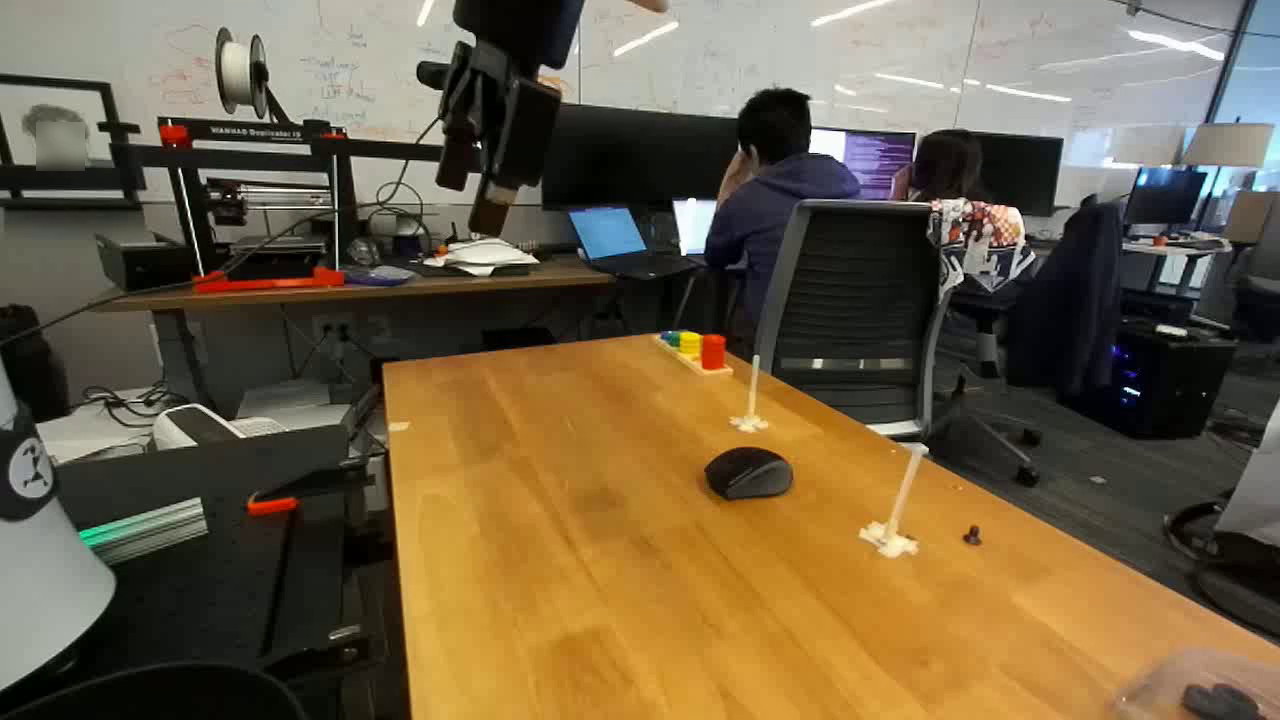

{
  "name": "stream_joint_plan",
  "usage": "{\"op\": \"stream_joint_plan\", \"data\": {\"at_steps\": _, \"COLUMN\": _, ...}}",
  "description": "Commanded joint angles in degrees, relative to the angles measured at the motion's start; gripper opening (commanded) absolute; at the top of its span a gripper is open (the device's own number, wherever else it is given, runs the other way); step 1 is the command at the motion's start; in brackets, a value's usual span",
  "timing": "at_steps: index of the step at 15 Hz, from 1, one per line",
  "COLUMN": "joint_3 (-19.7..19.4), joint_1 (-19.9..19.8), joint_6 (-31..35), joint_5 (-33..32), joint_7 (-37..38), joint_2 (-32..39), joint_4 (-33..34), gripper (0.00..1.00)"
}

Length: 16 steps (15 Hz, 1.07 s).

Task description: Press the left button on the mouse.

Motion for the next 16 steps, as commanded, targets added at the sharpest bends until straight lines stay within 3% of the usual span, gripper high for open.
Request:
{"op": "stream_joint_plan", "data": {"at_steps": 1, "joint_3": 1.0, "joint_1": -1.1, "joint_6": -0.2, "joint_5": 0.4, "joint_7": -0.4, "joint_2": 0.1, "joint_4": 0.3, "gripper": 1.00}}
{"op": "stream_joint_plan", "data": {"at_steps": 7, "joint_3": 1.6, "joint_1": -1.6, "joint_6": 1.9, "joint_5": -1.1, "joint_7": 0.1, "joint_2": 0.3, "joint_4": 0.0, "gripper": 1.00}}
{"op": "stream_joint_plan", "data": {"at_steps": 12, "joint_3": 4.1, "joint_1": -3.7, "joint_6": 7.1, "joint_5": -13.4, "joint_7": 2.6, "joint_2": 0.8, "joint_4": 0.7, "gripper": 1.00}}
{"op": "stream_joint_plan", "data": {"at_steps": 14, "joint_3": 4.4, "joint_1": -4.4, "joint_6": 12.5, "joint_5": -17.8, "joint_7": 3.1, "joint_2": 0.5, "joint_4": 0.5, "gripper": 1.00}}
{"op": "stream_joint_plan", "data": {"at_steps": 15, "joint_3": 3.6, "joint_1": -4.3, "joint_6": 14.3, "joint_5": -17.0, "joint_7": 3.2, "joint_2": 0.7, "joint_4": 0.7, "gripper": 1.00}}
{"op": "stream_joint_plan", "data": {"at_steps": 16, "joint_3": 3.4, "joint_1": -3.6, "joint_6": 11.4, "joint_5": -15.5, "joint_7": 2.2, "joint_2": 0.8, "joint_4": 0.2, "gripper": 1.00}}
